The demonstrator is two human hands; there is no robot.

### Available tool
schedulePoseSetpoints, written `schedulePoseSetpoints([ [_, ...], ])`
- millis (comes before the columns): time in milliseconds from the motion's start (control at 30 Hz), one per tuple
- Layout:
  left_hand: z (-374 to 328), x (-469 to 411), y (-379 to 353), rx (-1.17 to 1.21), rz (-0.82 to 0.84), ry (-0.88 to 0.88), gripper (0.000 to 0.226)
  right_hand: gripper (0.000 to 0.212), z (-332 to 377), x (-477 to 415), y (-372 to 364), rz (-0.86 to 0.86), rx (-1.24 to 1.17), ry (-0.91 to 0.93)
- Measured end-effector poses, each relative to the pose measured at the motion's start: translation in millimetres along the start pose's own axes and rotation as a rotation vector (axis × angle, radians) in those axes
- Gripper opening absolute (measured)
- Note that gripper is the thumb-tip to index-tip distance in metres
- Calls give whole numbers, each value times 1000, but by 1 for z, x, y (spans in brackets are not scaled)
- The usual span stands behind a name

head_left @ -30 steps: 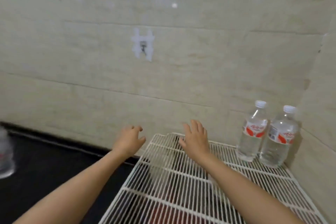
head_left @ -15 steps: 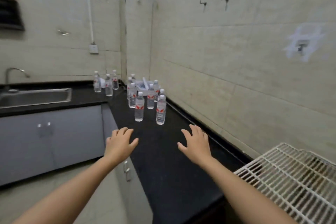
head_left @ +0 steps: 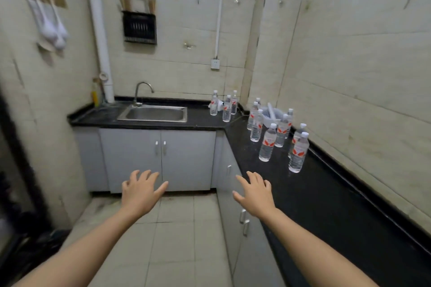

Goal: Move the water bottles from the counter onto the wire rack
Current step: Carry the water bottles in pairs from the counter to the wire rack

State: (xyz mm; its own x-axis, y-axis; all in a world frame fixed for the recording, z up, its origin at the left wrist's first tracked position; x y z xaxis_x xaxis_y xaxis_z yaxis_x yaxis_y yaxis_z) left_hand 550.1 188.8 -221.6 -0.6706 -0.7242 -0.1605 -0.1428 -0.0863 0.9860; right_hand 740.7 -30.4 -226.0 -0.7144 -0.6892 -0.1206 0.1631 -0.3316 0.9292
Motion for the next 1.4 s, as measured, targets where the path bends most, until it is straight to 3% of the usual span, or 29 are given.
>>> schedulePoseSetpoints([
  [167, 84, -43, -3, 1, 9, 88, 55, 56, 75, -47, -39, 40, 14, 70],
  [333, 123, -93, -7, 53, -15, 90, 58, 55, 119, -95, -61, 17, -15, 52],
  [700, 104, -185, -38, 198, 28, -18, 58, 52, 120, -174, -74, 1, -21, -50],
  [933, 77, -286, -42, 216, -37, -64, 55, 53, 109, -285, -62, -63, -118, -14],
  [1233, 69, -438, -40, 255, -127, 18, 56, 53, 102, -459, -80, -85, -208, 31],
  [1400, 69, -487, -83, 285, -55, 68, 56, 52, 93, -519, -114, -7, -207, 26],
])
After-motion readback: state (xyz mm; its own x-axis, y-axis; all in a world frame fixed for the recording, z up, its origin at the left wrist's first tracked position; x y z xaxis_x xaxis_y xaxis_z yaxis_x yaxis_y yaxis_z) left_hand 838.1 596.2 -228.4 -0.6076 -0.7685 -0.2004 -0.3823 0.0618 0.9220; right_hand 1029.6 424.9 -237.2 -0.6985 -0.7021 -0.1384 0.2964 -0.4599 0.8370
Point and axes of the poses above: each hand's wrist, its own x-axis away from the middle knuckle, its own y-axis out of the back of the hand, z = x × y, the point moved 8 cm from there along -x, towards the middle knuckle, and after that the axes turned 14 degrees about -x, right-handed, at the moved point
